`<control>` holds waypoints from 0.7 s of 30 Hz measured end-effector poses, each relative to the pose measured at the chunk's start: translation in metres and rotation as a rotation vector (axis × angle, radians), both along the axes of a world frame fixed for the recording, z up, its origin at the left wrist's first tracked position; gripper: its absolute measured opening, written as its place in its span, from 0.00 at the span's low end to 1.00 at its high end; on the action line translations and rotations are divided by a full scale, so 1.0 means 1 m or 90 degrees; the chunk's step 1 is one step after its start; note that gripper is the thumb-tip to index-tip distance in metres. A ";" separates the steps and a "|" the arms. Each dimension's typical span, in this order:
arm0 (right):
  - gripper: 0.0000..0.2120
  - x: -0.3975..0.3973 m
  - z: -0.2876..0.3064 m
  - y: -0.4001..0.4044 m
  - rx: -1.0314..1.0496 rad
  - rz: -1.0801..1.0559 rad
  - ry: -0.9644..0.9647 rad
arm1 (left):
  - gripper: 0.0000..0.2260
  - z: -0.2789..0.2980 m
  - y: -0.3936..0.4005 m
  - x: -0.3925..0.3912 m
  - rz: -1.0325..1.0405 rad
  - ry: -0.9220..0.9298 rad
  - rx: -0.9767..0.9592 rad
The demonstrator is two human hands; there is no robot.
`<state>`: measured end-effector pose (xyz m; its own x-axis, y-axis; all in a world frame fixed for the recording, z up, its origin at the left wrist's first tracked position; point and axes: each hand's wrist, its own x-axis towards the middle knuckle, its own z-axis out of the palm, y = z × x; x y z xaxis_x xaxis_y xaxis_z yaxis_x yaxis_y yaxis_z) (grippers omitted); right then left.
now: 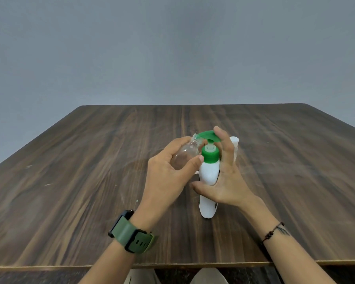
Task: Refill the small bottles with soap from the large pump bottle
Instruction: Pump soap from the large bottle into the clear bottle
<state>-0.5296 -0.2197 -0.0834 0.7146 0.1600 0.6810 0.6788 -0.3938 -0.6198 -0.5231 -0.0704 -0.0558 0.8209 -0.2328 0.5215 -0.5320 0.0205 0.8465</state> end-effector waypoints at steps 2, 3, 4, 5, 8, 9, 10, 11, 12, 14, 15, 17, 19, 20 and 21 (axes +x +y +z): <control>0.50 0.000 0.000 -0.002 -0.004 0.001 0.013 | 0.13 0.003 0.001 0.003 -0.002 0.007 0.026; 0.49 0.000 0.000 -0.002 0.003 0.000 0.019 | 0.13 0.004 0.001 0.004 -0.002 0.009 0.039; 0.48 0.000 0.000 -0.001 0.016 -0.005 0.019 | 0.13 0.005 0.001 0.006 0.001 0.012 0.049; 0.46 0.001 0.000 0.000 0.030 -0.015 0.013 | 0.13 0.005 0.002 0.007 0.007 0.012 0.056; 0.40 0.002 -0.005 0.006 0.072 -0.044 -0.022 | 0.14 -0.001 0.004 0.008 0.025 0.001 0.088; 0.40 0.002 -0.007 0.006 0.076 -0.047 -0.037 | 0.14 -0.003 0.005 0.007 0.022 -0.006 0.097; 0.40 0.003 -0.007 0.005 0.068 -0.045 -0.047 | 0.14 -0.004 0.006 0.006 0.017 -0.009 0.099; 0.40 0.003 -0.006 0.004 0.052 -0.039 -0.043 | 0.14 -0.003 0.007 0.005 0.012 -0.009 0.096; 0.42 0.004 -0.004 0.004 0.034 -0.030 -0.027 | 0.14 -0.002 0.008 0.006 0.011 -0.003 0.088; 0.42 0.006 -0.001 0.004 0.022 -0.017 0.006 | 0.13 0.000 0.011 0.011 0.020 0.005 0.082; 0.41 0.007 -0.001 0.006 0.022 -0.022 0.002 | 0.13 -0.001 0.013 0.013 0.021 0.004 0.088; 0.41 0.009 -0.002 0.009 0.017 -0.052 -0.027 | 0.10 -0.003 0.016 0.014 0.008 0.003 0.102; 0.43 0.010 -0.002 0.010 -0.001 -0.045 -0.019 | 0.09 -0.006 0.019 0.013 0.014 0.001 0.106; 0.45 0.010 0.000 0.010 -0.011 -0.025 0.007 | 0.09 -0.006 0.020 0.013 0.027 0.010 0.099; 0.45 0.011 0.001 0.010 -0.023 -0.011 0.033 | 0.09 -0.005 0.023 0.014 0.033 0.026 0.078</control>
<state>-0.5186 -0.2100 -0.0827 0.7521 0.1707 0.6365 0.6385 -0.4280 -0.6396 -0.5096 -0.0474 -0.0607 0.8537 -0.2493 0.4572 -0.4942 -0.1106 0.8623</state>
